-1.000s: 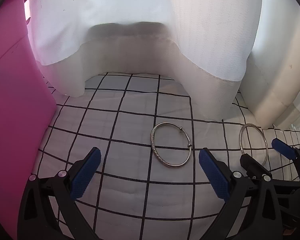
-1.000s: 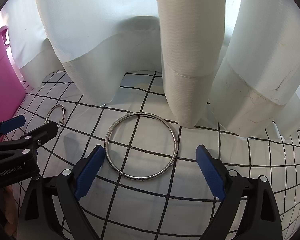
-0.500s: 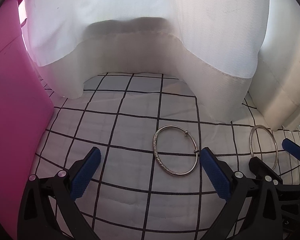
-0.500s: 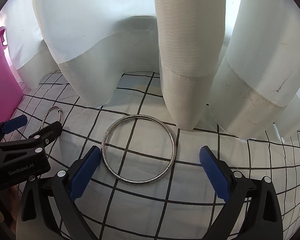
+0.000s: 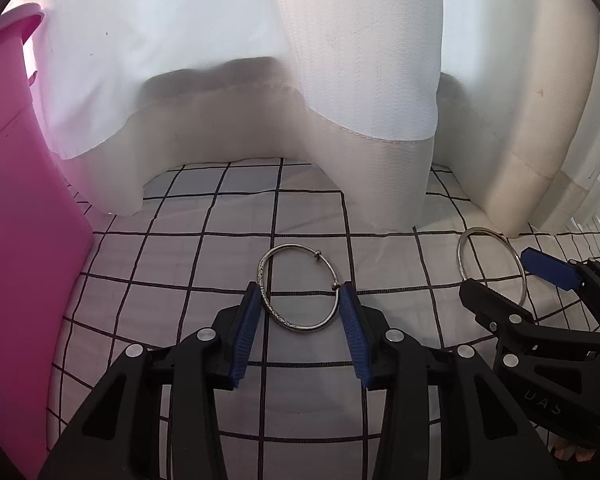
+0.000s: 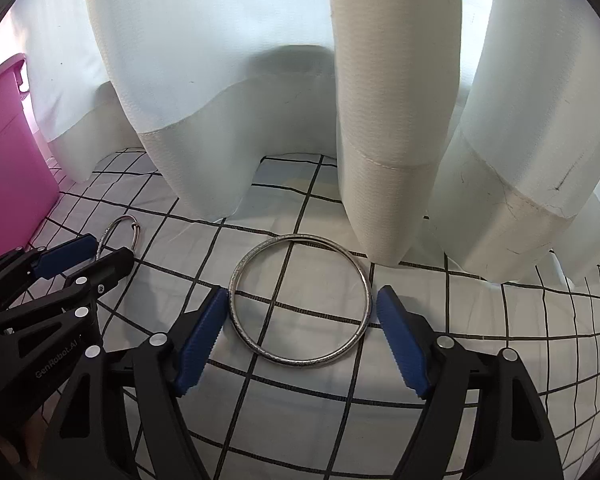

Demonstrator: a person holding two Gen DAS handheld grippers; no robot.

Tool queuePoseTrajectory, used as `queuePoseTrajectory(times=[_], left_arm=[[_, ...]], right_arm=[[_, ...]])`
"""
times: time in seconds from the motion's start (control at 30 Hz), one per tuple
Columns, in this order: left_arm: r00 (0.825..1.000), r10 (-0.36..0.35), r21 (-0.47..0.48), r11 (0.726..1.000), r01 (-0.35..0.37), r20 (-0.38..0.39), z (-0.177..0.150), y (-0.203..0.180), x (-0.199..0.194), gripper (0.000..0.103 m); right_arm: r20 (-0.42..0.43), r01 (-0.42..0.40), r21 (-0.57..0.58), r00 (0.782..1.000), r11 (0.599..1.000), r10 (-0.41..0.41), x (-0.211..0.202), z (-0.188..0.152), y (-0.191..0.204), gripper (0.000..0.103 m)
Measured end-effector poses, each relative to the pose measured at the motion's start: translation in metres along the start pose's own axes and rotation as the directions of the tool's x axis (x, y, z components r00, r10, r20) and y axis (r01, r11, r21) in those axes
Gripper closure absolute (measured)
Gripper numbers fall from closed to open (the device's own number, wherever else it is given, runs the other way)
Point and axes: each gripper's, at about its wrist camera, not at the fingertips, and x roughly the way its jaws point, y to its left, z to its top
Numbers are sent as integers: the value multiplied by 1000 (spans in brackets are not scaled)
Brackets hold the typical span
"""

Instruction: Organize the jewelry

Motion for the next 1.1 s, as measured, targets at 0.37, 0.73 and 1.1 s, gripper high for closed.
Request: queuePoseTrajectory(times=[0.37, 0.73, 1.1], left_arm=[[998, -58, -51, 997, 59, 27, -11, 17, -11, 79], [993, -107, -70, 991, 110, 43, -24, 16, -34, 101], [977, -172, -67, 981, 182, 123, -37, 28, -82, 103]], right_arm=[[31, -80, 63, 996, 995, 78, -11, -8, -10, 32], [48, -119, 93, 992, 989, 115, -26, -24, -22, 32], [73, -151, 113, 987, 982, 143, -37, -31, -34, 32]])
